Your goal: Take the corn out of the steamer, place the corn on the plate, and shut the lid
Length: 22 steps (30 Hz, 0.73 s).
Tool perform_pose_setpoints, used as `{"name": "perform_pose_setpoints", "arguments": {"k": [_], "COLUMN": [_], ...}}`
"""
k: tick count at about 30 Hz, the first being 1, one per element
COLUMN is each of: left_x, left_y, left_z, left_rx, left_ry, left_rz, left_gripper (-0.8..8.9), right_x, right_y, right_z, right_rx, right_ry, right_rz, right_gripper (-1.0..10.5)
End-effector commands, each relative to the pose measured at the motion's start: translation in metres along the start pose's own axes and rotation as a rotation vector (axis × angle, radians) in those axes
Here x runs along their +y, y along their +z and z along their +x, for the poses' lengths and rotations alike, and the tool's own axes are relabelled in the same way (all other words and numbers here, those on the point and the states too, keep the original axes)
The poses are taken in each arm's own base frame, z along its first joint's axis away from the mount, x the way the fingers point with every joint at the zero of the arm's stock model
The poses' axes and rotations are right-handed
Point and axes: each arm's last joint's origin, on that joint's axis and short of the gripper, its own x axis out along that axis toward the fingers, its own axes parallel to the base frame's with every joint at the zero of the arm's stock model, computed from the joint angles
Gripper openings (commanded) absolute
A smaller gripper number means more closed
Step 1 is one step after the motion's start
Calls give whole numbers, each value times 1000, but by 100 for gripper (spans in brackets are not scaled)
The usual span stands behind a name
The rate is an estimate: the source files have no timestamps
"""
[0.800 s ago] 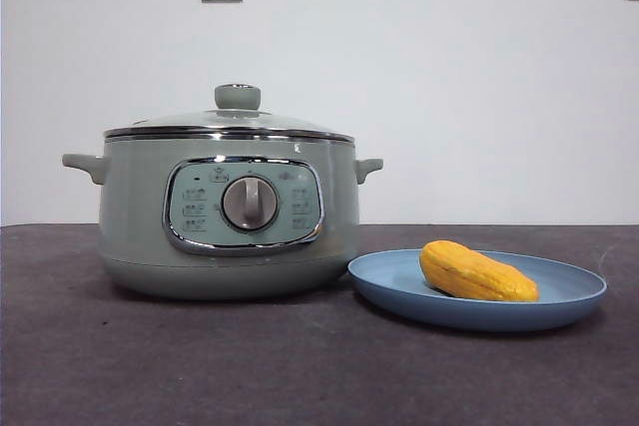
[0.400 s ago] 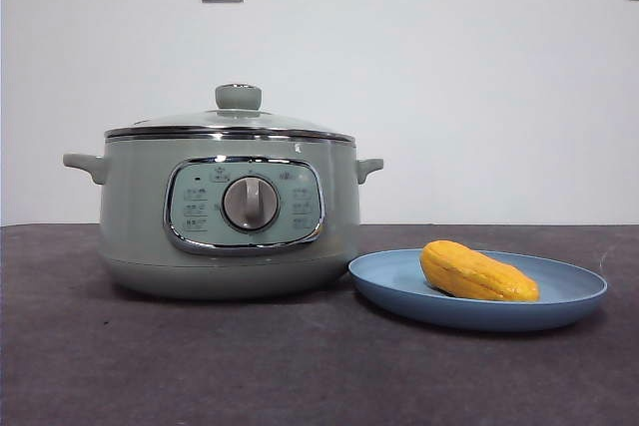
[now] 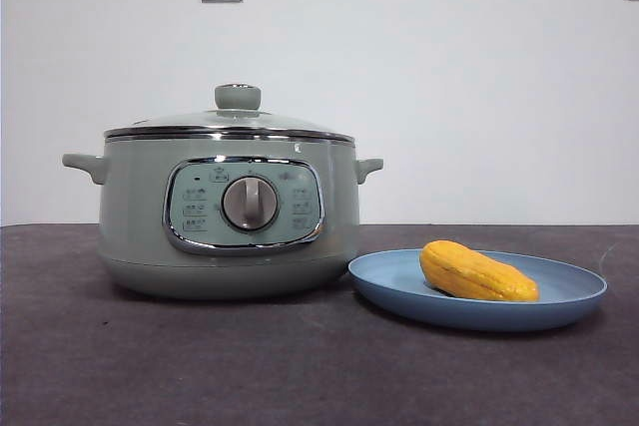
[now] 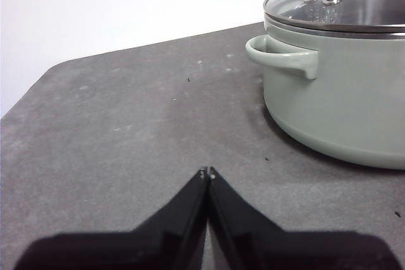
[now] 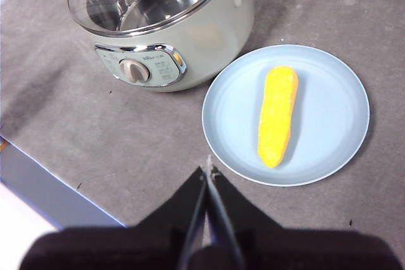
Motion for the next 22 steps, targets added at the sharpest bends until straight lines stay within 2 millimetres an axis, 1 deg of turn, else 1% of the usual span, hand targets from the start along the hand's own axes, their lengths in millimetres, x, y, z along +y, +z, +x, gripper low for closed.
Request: {"name": "perform_pose_setpoints", "arguments": {"k": [1,4,7,10,12,14,17,19,22], "left_x": [0,0,0,0,0,0,0,0,0], "left_y": [-4,-4,-4,-4,-4,-4,-4,-4,-4], "left_z": [1,1,1,1,1,1,1,1,1], "left_rx": [10,10,10,10,10,10,10,10,9], "left_ry": [3,3,3,3,3,3,2,3,3], "left_rz": [-8,-8,-8,-8,-8,-8,-8,-8,-8], "left_gripper": [-4,-4,-4,-4,-4,-4,-4,-4,-4], "right_x": [0,0,0,-6,-10,-14,-23,-31,-44], "right_y": [0,0,1,5,6,4,-9,-21,-45], "right_z": [0,0,-3,-10,-16,-21,-22,-19,-9], "right_rx": [-4,-4,-32,-131,-210,-283,-368,-418,-512], "right_ry": [-2,-2,-32,-140,-172,-190,-262,-328,-425], "right_rz": [-6,-6,-77,-96,-91,-81,-68,-70,-67], "right_gripper": [1,2,2,2,1,1,2,1,1]}}
